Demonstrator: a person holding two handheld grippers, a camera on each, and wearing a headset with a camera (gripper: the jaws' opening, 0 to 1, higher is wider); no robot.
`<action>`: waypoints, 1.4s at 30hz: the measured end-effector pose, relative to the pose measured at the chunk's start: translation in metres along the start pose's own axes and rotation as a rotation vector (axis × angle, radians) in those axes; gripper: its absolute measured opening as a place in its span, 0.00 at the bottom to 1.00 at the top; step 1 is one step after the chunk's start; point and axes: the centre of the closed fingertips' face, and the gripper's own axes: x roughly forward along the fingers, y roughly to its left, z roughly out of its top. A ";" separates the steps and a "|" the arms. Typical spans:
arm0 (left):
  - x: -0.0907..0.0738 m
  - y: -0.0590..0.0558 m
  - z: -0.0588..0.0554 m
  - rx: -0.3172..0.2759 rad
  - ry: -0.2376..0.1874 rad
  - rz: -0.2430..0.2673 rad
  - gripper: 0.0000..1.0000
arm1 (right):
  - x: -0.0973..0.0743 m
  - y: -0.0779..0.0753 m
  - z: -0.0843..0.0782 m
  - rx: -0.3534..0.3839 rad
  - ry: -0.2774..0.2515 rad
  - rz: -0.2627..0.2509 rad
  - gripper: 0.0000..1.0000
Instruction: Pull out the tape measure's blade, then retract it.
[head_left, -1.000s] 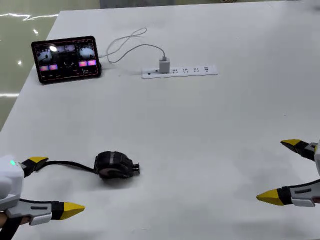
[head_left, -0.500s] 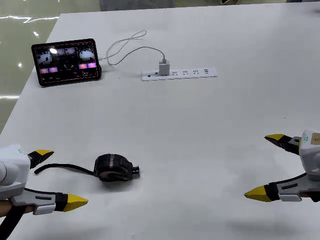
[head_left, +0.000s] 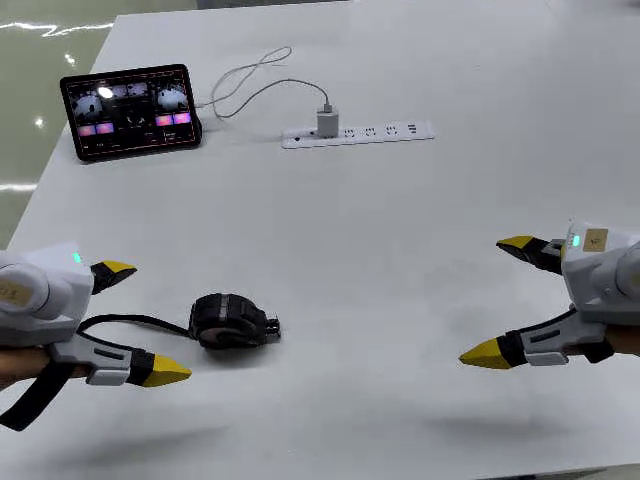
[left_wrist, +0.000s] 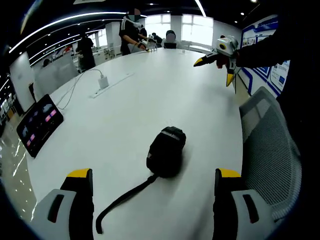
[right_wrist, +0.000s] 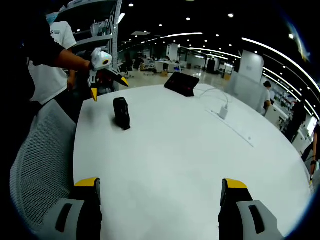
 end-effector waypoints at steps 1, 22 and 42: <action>0.000 -0.001 0.002 0.008 0.002 -0.006 0.98 | 0.001 -0.001 0.002 -0.005 -0.001 0.001 0.99; 0.034 -0.032 0.009 0.250 0.164 -0.198 0.90 | 0.033 0.023 0.030 -0.076 -0.010 0.090 0.99; 0.063 -0.039 0.012 0.390 0.296 -0.290 0.75 | 0.094 0.049 0.044 -0.142 0.025 0.205 0.99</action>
